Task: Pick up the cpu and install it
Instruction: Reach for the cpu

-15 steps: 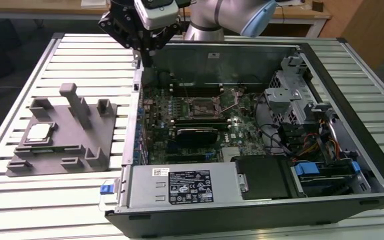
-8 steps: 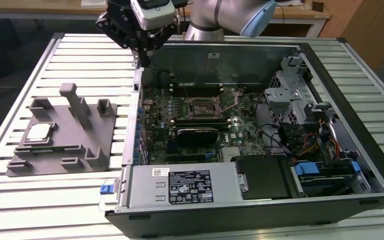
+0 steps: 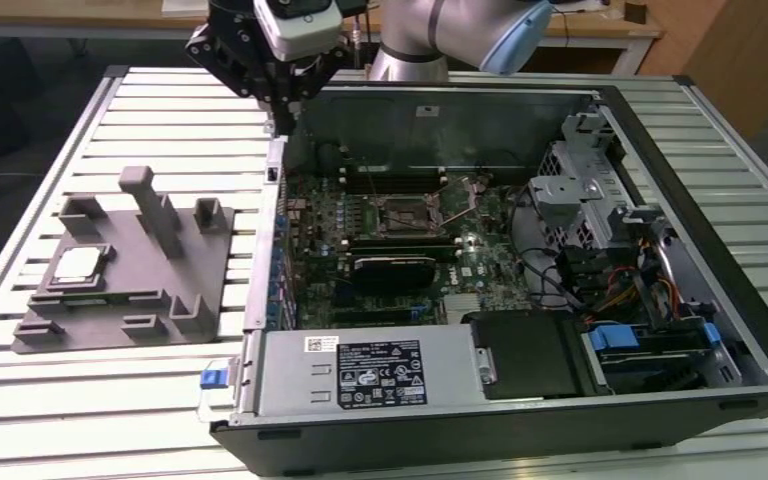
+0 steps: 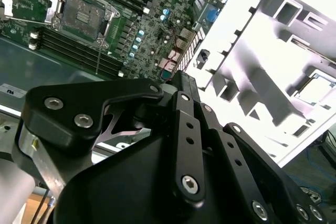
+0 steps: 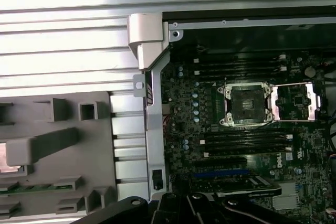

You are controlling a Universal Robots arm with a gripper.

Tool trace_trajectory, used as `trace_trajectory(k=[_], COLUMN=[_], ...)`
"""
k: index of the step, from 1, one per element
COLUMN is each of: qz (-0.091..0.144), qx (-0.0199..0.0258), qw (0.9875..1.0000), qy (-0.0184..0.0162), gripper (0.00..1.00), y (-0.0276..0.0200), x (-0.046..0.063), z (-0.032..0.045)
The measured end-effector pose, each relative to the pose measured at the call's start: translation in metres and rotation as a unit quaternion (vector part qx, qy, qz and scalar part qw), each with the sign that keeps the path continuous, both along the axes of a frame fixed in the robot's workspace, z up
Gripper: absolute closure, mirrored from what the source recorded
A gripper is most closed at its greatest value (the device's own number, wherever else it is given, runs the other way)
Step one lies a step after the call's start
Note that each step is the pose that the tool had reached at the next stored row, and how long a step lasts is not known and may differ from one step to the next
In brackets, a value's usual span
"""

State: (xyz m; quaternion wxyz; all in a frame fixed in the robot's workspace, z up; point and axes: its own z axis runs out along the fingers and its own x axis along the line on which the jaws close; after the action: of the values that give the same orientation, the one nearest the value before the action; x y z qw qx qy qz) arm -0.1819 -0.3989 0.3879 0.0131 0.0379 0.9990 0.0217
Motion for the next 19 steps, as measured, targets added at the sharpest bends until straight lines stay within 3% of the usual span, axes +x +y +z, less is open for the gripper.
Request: trace_trajectory(k=[10,19], qz=[0.000,0.000], qx=[0.0000,0.0000], qw=[1.0000,1.0000], qy=[0.0000,0.0000], gripper=[0.89,0.89], y=[0.0000,0.0000], x=[-0.007,-0.020], z=[-0.0005,-0.0011])
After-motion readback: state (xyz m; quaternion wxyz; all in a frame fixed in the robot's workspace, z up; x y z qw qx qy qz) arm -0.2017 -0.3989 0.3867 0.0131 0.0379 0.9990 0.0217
